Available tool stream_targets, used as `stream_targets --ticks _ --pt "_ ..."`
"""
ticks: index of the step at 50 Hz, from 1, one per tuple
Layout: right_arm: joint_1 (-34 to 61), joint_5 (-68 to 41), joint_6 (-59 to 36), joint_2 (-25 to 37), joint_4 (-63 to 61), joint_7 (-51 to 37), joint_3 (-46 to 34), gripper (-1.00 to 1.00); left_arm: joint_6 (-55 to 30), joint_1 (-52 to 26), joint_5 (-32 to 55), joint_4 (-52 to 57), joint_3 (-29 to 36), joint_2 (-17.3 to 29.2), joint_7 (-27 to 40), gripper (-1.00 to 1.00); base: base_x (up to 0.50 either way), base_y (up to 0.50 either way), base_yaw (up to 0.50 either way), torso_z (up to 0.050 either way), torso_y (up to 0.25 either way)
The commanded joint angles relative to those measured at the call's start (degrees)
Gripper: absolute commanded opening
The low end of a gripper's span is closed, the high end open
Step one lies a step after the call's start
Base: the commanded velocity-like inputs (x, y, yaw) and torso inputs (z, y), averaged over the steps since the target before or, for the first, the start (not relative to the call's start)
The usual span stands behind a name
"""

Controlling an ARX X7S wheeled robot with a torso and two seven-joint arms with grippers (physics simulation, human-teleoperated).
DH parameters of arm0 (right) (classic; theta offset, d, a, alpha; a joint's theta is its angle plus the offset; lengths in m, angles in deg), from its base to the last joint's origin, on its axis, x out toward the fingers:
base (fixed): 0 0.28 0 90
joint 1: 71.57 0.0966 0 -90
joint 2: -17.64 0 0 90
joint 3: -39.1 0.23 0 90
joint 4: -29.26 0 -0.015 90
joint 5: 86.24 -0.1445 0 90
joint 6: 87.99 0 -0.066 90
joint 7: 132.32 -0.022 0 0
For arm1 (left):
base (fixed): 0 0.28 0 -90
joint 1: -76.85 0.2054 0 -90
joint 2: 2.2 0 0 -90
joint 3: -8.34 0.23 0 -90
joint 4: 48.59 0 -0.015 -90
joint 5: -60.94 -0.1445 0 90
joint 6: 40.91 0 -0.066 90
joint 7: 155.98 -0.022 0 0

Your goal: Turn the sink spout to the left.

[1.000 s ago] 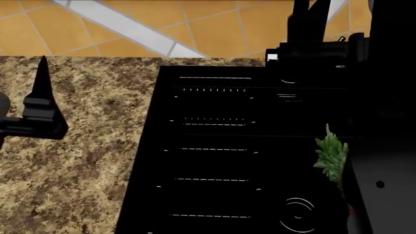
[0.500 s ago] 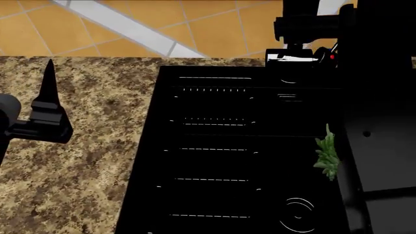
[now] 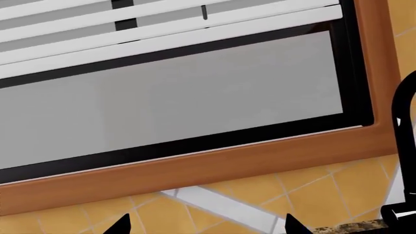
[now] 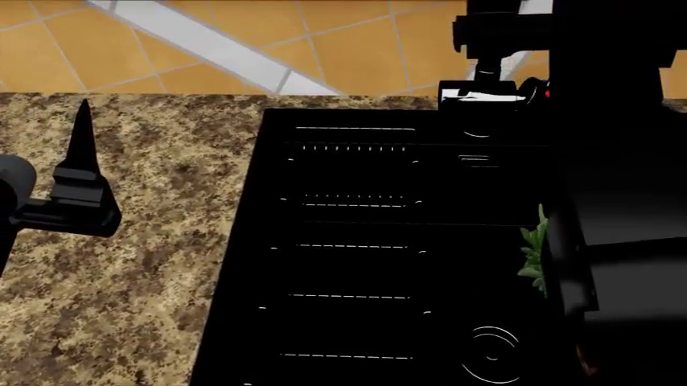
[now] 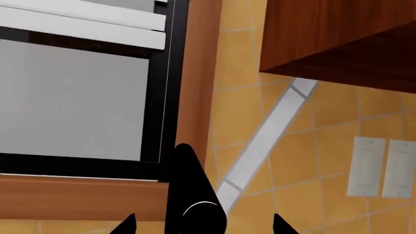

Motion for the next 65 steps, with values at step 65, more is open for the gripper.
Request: stream_targets --ticks 65 --pt "9.0 1.0 14.1 -4.0 24.5 4.5 -4.9 1.00 0.7 0.0 1.1 -0.4 0.3 0.6 0.9 1.00 0.00 0.00 0.00 0.000 0.000"
